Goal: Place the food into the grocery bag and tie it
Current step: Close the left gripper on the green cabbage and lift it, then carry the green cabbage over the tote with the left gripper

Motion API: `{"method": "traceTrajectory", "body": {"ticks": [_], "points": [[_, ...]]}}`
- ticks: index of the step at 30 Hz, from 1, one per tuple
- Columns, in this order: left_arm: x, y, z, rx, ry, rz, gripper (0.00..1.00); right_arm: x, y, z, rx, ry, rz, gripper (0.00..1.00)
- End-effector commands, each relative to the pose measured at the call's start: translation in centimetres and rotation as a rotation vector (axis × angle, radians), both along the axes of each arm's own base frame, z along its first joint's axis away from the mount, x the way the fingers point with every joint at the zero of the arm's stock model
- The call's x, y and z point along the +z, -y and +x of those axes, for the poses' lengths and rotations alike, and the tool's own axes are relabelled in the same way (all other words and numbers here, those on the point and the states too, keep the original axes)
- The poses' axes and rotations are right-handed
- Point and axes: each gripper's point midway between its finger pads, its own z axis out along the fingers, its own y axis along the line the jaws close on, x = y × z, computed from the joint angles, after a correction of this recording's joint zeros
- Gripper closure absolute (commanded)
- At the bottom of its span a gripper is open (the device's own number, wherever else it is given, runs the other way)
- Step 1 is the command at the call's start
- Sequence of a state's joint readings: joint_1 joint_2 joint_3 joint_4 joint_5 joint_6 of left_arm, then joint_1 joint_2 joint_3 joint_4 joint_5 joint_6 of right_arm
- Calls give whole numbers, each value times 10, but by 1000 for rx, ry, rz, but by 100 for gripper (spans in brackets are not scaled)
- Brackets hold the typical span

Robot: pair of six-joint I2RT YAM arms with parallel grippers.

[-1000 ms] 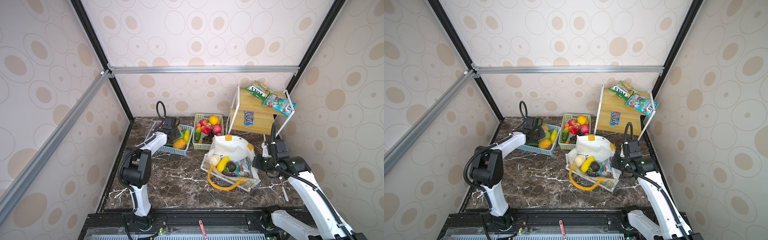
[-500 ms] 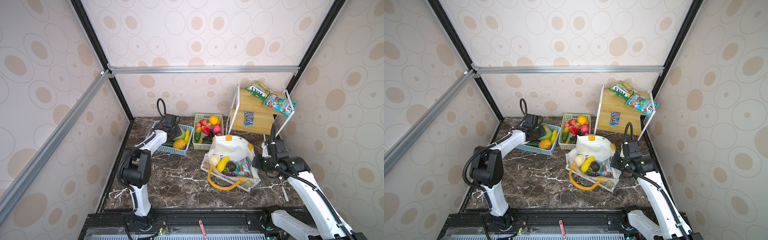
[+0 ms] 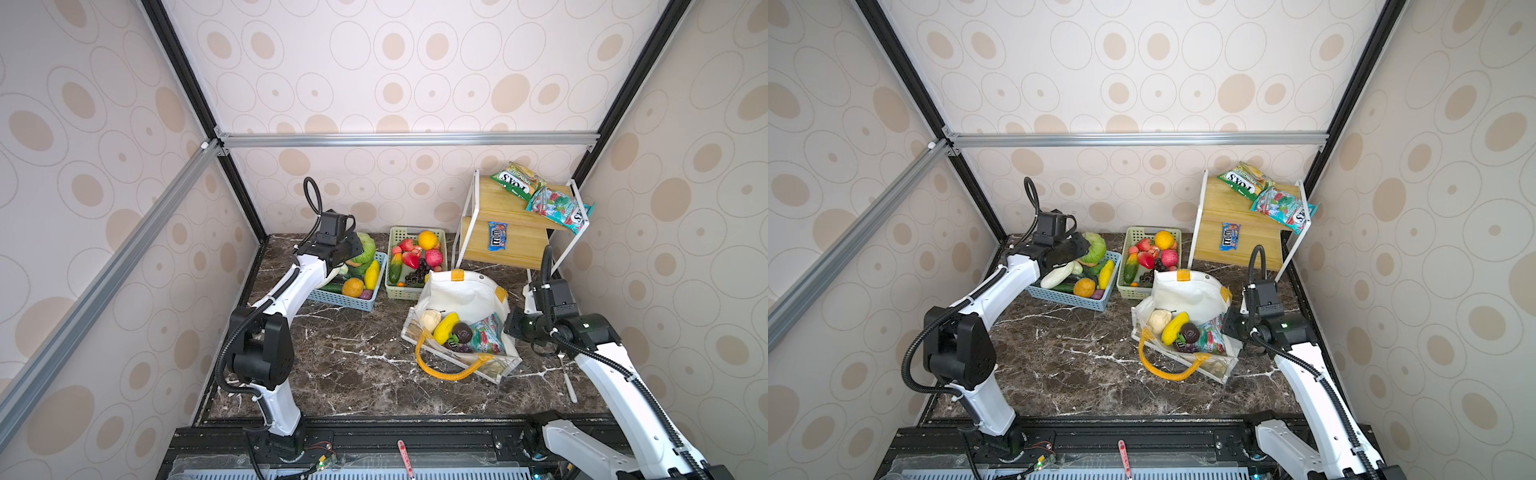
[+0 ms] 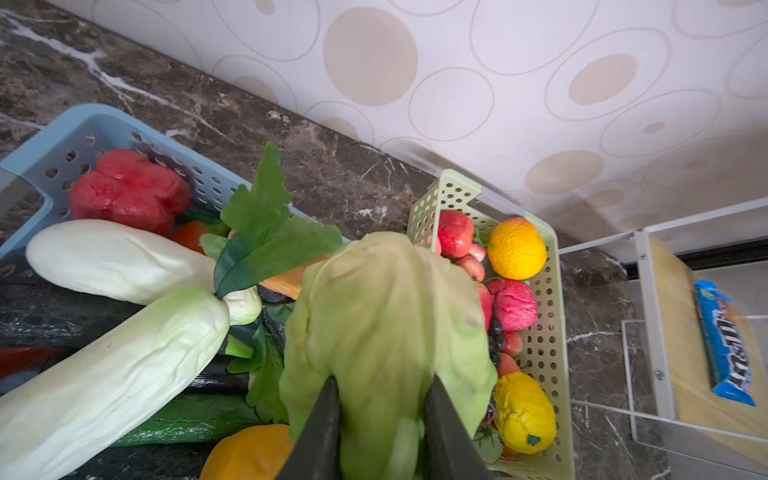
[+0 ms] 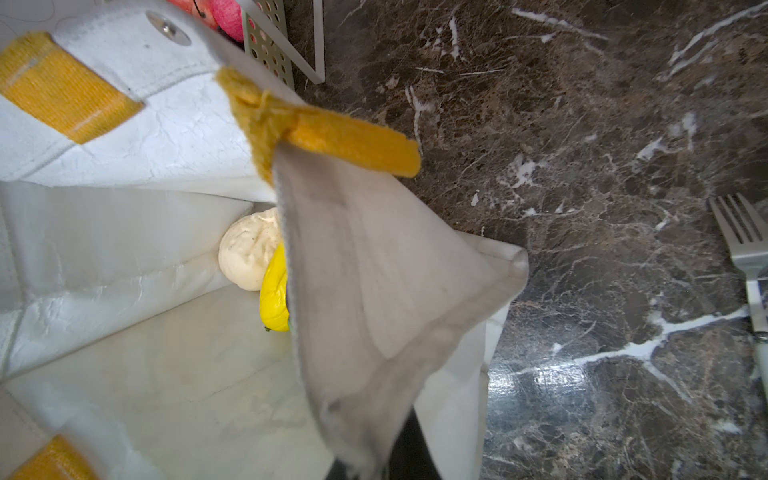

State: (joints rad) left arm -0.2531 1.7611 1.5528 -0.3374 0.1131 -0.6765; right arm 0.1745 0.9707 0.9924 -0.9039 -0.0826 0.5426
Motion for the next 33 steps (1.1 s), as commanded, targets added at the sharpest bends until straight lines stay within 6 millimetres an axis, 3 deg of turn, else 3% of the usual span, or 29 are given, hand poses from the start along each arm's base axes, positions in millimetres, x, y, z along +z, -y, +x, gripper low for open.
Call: {"method": "traceTrajectory", "body": {"ticks": [1, 15, 33], "points": [[48, 8, -4, -41, 96, -59, 83, -10, 1, -11, -5, -55, 2, 91], [92, 32, -40, -162, 166, -216, 83, -9, 2, -9, -3, -52, -12, 91], [131, 89, -91, -343, 218, -310, 82, -11, 4, -5, -18, -59, -17, 91]]}}
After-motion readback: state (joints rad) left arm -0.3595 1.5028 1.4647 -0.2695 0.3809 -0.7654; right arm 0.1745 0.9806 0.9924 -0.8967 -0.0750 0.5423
